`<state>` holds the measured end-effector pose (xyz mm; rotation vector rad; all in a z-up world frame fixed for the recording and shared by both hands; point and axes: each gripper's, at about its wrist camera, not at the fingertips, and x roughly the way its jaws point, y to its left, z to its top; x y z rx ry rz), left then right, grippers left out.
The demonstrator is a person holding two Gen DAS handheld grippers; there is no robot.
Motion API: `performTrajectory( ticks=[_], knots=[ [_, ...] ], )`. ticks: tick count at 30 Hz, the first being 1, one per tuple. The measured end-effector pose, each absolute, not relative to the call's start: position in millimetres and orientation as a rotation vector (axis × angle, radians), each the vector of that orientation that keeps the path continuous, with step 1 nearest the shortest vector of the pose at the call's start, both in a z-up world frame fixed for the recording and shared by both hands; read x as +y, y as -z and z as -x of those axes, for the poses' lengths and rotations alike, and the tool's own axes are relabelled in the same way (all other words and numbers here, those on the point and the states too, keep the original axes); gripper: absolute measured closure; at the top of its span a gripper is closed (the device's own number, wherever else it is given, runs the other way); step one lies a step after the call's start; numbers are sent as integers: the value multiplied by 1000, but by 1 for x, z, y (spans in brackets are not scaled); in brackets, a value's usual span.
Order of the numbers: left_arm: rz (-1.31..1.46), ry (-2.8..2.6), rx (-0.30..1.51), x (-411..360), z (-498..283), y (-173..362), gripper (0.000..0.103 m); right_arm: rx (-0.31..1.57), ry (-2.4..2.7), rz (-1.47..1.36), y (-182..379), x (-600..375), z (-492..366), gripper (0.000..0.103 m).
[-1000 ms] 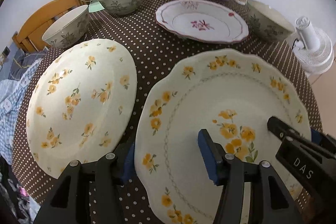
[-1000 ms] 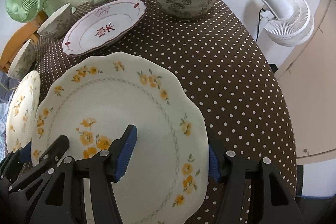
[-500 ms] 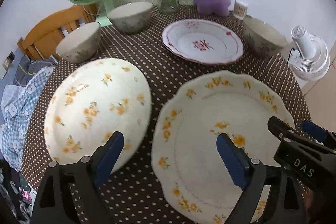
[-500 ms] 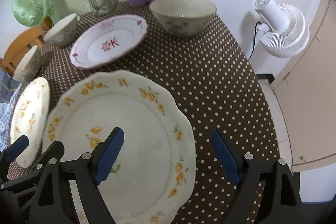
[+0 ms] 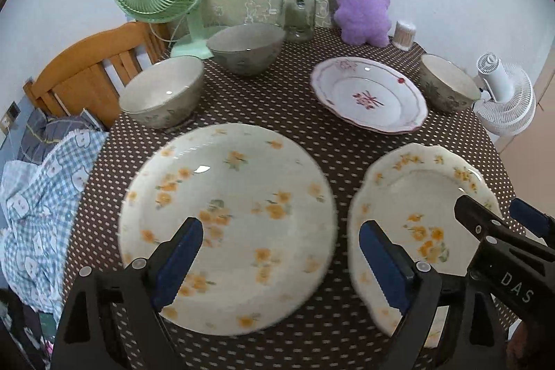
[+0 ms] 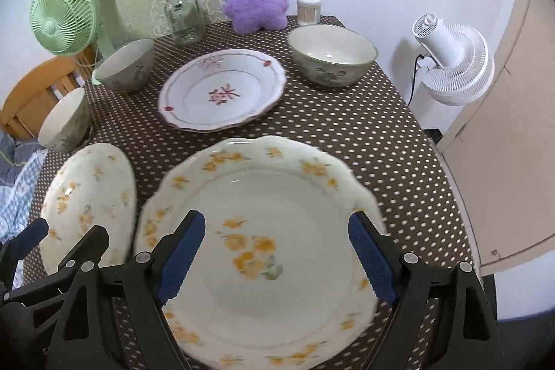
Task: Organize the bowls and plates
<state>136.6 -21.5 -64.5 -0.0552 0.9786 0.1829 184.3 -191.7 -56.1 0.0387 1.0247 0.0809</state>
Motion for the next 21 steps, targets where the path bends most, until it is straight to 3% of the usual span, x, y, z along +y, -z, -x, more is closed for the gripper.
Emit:
performTrajectory(
  ticks=[4,21],
  knots=[
    [50,-176,984,4,-135,65,10,1013,-71,-36,53,-165,-178,17],
    [28,-164,1014,76,-139,83,11,1032,-93,-29,61,-75,-176,37]
  ],
)
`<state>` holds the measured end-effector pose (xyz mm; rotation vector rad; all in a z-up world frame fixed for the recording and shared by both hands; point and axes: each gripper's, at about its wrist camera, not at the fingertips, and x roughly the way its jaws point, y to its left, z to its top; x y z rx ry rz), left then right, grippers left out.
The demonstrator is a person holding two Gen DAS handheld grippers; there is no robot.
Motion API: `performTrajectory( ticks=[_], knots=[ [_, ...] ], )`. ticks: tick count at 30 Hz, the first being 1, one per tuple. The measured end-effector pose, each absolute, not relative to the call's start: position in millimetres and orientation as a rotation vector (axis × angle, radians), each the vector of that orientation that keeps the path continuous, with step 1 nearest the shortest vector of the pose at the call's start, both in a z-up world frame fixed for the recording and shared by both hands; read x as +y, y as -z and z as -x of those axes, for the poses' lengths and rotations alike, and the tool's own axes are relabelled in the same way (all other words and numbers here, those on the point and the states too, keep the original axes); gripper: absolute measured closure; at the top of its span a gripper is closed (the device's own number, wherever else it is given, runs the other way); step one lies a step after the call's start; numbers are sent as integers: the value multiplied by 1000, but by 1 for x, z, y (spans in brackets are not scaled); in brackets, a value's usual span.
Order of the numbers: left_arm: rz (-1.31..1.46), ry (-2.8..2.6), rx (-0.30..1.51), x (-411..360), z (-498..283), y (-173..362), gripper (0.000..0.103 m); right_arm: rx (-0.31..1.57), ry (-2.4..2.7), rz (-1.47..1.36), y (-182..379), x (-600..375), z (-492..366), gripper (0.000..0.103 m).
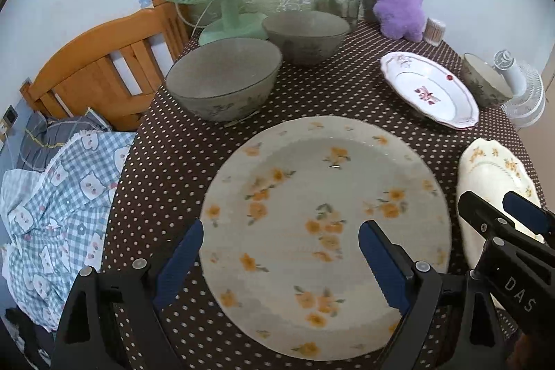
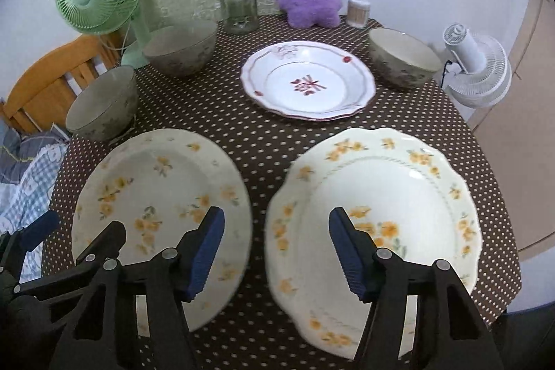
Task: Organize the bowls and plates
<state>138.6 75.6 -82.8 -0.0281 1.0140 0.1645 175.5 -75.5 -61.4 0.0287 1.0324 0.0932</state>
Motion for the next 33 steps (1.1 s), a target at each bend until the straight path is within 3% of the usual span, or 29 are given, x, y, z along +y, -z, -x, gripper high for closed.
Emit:
performTrajectory(
  ticks=[21,29,33],
  knots=[
    [51,-157,1090,109,-155,112,14,1111,-99,4,94,-29,-197,50],
    [74,-130,1124,110,-165,122,26,1130,-79,21,103,-25,-204,50],
    [82,-133,1141,112,-169,126,26,1126,-78,44,105,-23,-206,50]
  ],
)
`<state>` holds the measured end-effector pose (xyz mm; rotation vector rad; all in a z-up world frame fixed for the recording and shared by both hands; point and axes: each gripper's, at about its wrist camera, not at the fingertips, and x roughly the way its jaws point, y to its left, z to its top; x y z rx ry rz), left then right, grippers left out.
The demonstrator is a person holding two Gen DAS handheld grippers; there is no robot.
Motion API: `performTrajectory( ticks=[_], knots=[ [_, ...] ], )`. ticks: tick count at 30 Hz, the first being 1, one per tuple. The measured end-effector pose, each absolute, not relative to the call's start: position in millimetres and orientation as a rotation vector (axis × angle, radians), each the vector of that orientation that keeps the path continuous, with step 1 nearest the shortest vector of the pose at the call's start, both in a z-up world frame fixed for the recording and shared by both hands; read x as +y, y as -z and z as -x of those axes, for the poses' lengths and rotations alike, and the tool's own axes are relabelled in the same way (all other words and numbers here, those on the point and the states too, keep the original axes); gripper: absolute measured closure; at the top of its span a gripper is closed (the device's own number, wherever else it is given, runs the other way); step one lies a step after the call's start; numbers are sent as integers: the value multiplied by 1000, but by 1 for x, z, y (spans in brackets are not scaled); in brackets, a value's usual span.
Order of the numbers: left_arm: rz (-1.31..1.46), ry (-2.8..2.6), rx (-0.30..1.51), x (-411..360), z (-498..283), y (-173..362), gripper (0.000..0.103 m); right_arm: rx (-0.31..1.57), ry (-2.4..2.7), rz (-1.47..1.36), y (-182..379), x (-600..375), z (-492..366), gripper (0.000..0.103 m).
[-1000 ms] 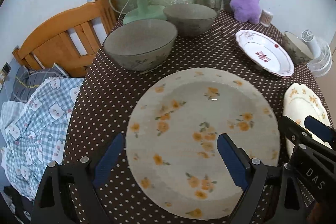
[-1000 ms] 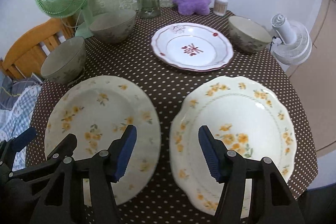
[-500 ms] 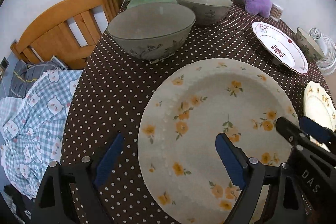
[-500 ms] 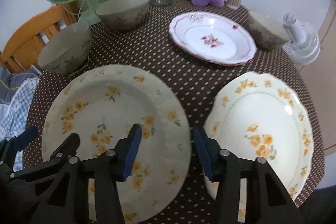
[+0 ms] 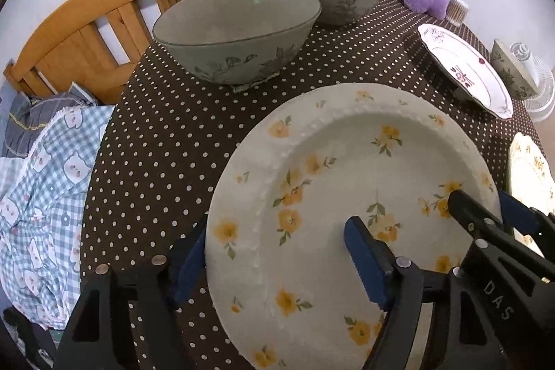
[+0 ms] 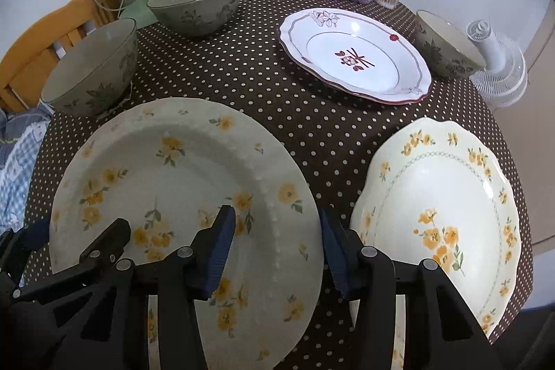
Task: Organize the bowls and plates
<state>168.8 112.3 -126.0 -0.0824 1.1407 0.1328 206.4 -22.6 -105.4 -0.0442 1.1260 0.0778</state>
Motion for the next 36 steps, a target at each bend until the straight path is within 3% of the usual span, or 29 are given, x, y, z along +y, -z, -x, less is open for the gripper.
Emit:
performTrajectory(
  ticks=[15,23,36],
  knots=[
    [62,-161,1159,113,-158,124,27,1161,-113,21,105,-21,-204,50],
    [44,-159,1163,113,-147,122,27,1182,-106,5,103,-20,-194,55],
    [31,-128,1099,102,-137,92,28,1124,-77,5,71,-26,-175,55]
  ],
)
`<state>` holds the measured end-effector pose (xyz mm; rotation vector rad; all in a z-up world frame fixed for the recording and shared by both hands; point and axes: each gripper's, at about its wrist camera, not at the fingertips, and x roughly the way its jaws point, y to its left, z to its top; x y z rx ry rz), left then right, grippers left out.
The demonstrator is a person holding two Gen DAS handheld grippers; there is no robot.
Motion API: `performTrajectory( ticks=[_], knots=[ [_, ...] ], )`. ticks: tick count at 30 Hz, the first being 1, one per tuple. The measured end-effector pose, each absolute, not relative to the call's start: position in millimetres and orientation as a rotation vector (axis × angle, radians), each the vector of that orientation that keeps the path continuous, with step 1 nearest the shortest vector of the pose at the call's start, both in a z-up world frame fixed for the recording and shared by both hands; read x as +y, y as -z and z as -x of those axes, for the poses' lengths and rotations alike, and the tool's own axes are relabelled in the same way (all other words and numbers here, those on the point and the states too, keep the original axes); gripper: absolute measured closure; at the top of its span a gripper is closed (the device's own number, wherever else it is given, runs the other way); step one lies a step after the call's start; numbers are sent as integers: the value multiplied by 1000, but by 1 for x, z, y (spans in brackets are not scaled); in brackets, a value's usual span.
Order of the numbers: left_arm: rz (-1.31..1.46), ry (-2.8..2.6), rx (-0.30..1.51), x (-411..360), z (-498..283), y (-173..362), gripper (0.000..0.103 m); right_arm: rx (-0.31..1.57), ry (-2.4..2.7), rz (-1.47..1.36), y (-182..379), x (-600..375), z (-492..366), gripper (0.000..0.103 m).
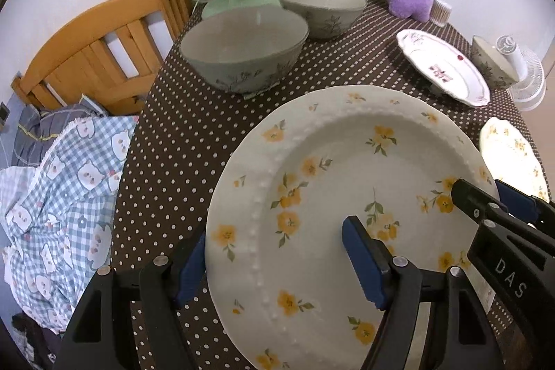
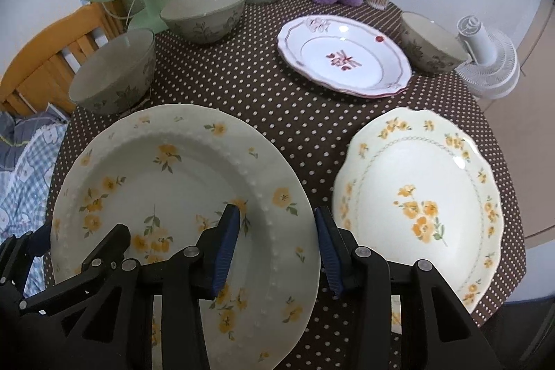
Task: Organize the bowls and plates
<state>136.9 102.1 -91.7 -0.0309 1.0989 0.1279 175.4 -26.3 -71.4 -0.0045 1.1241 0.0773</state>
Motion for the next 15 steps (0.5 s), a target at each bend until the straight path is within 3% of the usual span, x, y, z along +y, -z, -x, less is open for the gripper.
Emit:
performTrajectory(
  ticks=[15],
  knots=[
    [16,-91,1037,55,-133,67,29,1066,-42,-17,47,-78,-168,55]
  ],
)
